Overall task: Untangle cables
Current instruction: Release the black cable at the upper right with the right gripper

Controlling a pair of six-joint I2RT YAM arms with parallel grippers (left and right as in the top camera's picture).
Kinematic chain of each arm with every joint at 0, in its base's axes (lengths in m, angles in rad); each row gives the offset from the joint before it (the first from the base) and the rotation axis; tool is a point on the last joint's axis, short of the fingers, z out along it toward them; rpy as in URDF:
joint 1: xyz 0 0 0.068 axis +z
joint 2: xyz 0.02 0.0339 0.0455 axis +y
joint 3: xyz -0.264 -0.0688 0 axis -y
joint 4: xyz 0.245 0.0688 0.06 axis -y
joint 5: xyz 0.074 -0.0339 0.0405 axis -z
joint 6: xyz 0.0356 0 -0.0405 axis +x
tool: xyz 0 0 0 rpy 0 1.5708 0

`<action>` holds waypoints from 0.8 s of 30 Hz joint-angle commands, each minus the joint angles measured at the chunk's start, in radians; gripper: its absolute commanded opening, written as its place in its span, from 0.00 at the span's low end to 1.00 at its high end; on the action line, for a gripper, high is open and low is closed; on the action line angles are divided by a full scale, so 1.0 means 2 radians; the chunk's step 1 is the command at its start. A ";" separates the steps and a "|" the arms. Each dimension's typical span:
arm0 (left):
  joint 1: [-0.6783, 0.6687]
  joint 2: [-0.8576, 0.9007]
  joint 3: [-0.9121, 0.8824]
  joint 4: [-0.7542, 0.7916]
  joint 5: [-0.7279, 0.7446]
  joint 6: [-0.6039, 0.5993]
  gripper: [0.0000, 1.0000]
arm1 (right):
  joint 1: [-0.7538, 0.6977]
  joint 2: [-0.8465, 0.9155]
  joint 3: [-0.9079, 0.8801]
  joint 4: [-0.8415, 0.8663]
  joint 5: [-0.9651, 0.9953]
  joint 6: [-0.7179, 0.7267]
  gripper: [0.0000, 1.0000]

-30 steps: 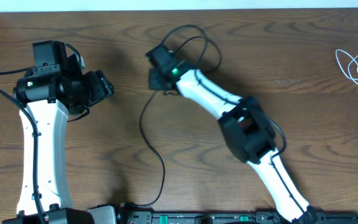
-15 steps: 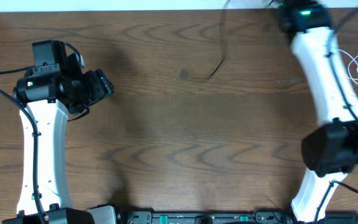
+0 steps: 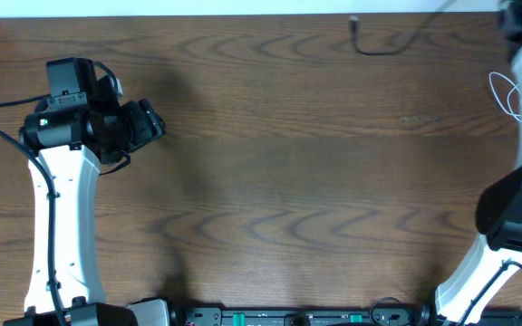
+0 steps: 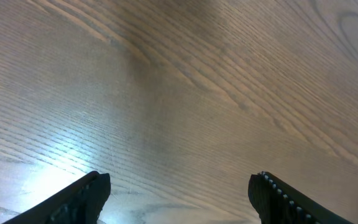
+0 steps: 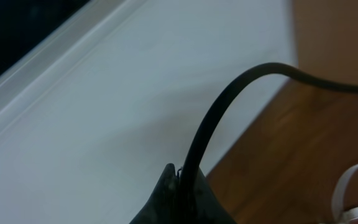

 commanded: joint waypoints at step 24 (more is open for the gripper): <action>-0.001 -0.001 -0.001 0.021 0.006 -0.031 0.77 | -0.085 0.069 -0.003 0.045 -0.090 -0.057 0.95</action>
